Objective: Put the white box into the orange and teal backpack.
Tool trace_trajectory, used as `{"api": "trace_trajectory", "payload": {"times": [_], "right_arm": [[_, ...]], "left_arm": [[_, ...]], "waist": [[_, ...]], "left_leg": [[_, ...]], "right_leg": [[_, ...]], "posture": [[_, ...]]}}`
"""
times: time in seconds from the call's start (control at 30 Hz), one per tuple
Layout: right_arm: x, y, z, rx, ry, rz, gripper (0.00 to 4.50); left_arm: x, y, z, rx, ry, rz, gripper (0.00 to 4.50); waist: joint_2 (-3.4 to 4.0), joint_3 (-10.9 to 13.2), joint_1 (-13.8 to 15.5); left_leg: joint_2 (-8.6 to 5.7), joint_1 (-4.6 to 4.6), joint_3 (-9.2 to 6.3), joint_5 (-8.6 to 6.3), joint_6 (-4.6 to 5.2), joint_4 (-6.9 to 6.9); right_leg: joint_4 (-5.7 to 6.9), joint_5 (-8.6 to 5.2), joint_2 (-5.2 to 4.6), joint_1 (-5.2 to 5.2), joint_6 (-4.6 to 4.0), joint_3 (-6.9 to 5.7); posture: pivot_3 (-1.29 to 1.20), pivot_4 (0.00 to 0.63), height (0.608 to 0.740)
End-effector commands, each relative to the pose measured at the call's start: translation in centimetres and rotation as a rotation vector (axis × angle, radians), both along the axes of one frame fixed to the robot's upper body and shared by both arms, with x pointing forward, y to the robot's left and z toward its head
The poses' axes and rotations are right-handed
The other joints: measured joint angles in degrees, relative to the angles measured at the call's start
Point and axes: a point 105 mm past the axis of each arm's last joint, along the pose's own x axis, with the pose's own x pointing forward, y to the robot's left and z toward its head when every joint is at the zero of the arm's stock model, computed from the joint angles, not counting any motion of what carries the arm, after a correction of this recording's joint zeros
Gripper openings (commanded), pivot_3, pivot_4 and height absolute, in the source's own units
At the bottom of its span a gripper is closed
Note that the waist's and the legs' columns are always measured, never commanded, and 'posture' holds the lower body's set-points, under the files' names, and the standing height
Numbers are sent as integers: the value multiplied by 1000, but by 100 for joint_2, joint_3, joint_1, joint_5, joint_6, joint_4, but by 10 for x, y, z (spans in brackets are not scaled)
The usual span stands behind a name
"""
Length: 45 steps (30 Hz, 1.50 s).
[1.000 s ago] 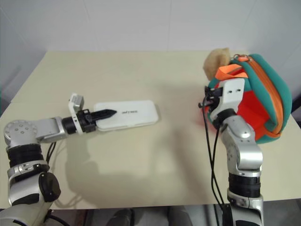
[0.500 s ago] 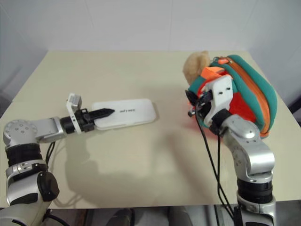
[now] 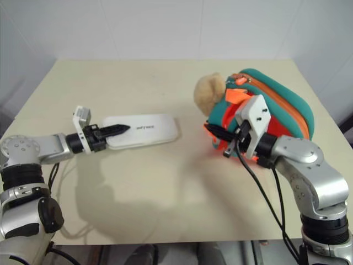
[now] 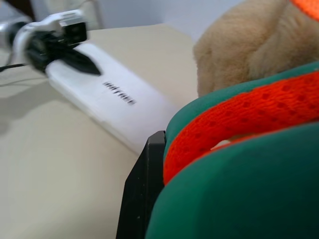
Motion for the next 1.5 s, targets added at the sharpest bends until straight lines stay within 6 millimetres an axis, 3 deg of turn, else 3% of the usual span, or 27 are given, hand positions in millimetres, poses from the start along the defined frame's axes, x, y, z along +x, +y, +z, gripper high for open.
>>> {"api": "trace_trajectory", "payload": {"times": [0.03, 0.4, 0.63, 0.73, 0.93, 1.07, 1.2, 1.5], "right_arm": [[-29, 20, 20, -34, -79, 187, 488], [-68, 45, 45, -104, -131, 483, 488], [-86, 47, 43, -153, -135, 614, 488], [-92, 45, 37, -181, -133, 664, 487], [-90, 33, 2, -279, -122, 716, 487], [-81, 28, -8, -288, -104, 691, 487], [-73, 23, -11, -286, -91, 672, 487], [-72, 15, -12, -293, -77, 734, 487]], "left_arm": [[3, 8, 22, -8, -83, 16, 1281], [5, 19, 28, 15, -99, 42, 1281], [5, 24, 29, 23, -108, 48, 1281], [4, 25, 30, 30, -113, 50, 1281], [0, 27, 35, 68, -172, 45, 1281], [-5, 32, 46, 114, -315, 67, 1281], [-17, 40, 70, 136, -538, 71, 1281], [-51, 36, 103, 175, -857, -92, 1281]], "waist": [[0, 0, -3], [-7, 4, 13], [-9, 4, 13], [-10, 4, 16], [-15, 2, 19], [-15, 2, -4], [-15, 2, 2], [-17, 2, 28]], "left_leg": [[0, 0, 0, 0, 0, 0], [1, -3, -1, -2, 2, 0], [2, -7, 0, -4, 5, 0], [1, -7, 0, -4, 5, 4], [1, -7, 1, -5, 7, 9], [2, -6, 5, -5, 7, 15], [10, 1, 10, -4, 5, 15], [9, 0, 10, -5, 6, 17]], "right_leg": [[0, 0, 0, 0, 0, 0], [-3, 0, -4, -2, 0, -8], [-4, 0, -7, -5, 0, -19], [-1, 0, -10, -5, 0, -24], [1, 0, -10, -3, 0, -29], [8, 2, -10, -3, -2, -28], [9, 7, -6, -3, -10, -28], [3, 7, -7, 3, -11, -30]], "posture": [[0, 150, 740], [0, 150, 740], [0, 150, 740], [0, 150, 740], [0, 150, 740], [0, 150, 740], [0, 150, 740], [0, 150, 740]]}}
